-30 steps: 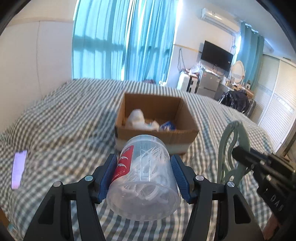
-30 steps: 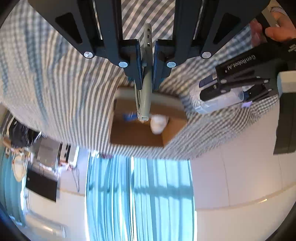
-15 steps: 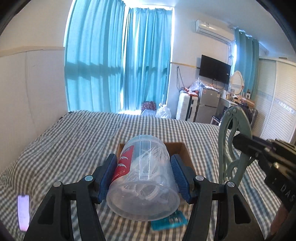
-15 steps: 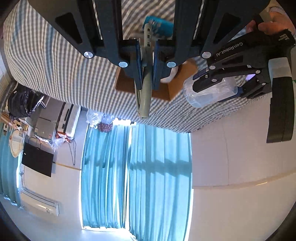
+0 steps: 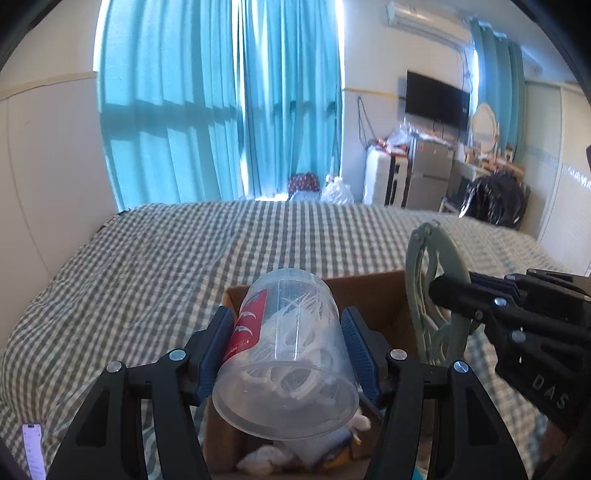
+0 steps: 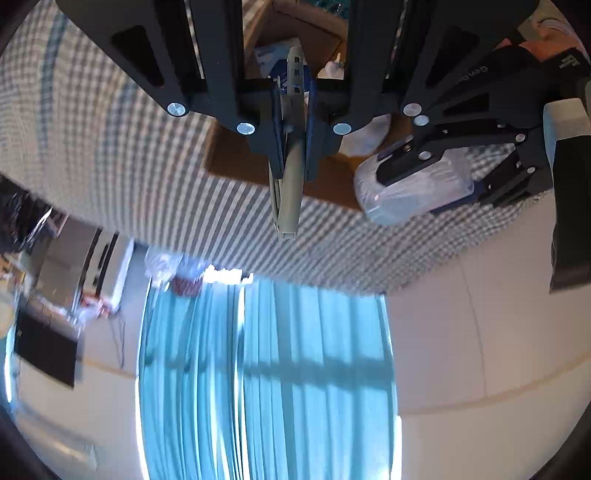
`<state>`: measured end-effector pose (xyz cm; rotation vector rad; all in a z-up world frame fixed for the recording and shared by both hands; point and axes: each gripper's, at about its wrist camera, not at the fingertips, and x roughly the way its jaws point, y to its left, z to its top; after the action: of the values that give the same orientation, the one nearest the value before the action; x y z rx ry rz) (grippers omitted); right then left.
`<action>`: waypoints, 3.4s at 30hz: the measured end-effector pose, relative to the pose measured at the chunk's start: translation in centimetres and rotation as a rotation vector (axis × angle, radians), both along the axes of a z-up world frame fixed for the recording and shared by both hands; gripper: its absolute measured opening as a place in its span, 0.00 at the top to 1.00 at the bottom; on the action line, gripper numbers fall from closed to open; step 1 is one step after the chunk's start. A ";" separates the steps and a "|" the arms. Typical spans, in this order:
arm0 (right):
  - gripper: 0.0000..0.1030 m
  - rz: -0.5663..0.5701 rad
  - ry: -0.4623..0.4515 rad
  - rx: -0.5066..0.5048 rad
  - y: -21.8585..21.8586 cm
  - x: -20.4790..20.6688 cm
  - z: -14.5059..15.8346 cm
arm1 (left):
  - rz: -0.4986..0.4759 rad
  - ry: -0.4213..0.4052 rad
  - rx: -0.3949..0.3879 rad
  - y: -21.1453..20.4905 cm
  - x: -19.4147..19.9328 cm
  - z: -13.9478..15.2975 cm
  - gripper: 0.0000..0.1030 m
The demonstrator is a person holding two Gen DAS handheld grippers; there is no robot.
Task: Organize objects
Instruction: 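Lower the cup and hand grip into the box and open both tools, then pick up the teal blister pack with the right tool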
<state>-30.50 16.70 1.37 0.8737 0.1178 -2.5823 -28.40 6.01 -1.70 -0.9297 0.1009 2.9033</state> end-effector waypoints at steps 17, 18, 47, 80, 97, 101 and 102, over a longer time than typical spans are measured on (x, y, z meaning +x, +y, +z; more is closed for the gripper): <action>0.64 -0.054 -0.008 -0.071 2.8 0.8 -0.2 | 0.033 0.004 -0.015 -0.5 0.9 -0.6 0.22; 0.63 -0.056 -0.002 -0.072 2.9 1.5 0.6 | 0.037 0.006 -0.010 -0.7 1.3 -0.2 0.22; 0.22 -0.095 -0.002 0.062 3.1 18.2 2.2 | 0.141 0.040 -0.005 -4.9 17.2 1.4 0.00; 0.22 -0.122 -0.349 -0.001 0.4 9.6 -15.8 | 0.167 -0.208 -0.092 -4.5 13.8 -12.1 0.00; 1.00 -0.071 -0.334 -0.079 1.7 15.6 -13.7 | 0.125 -0.188 -0.124 -3.4 15.0 -12.4 0.00; 0.99 -0.101 -0.370 -0.129 2.7 15.5 -14.0 | 0.108 -0.202 -0.161 -2.6 14.7 -12.9 0.00; 0.98 -0.107 -0.380 -0.147 3.0 15.4 -14.2 | 0.104 -0.210 -0.167 -2.6 14.6 -13.0 0.00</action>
<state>-15.06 19.66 -12.80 1.3230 -0.2305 -2.4293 -13.85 3.41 -14.74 -1.2972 0.2915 2.9030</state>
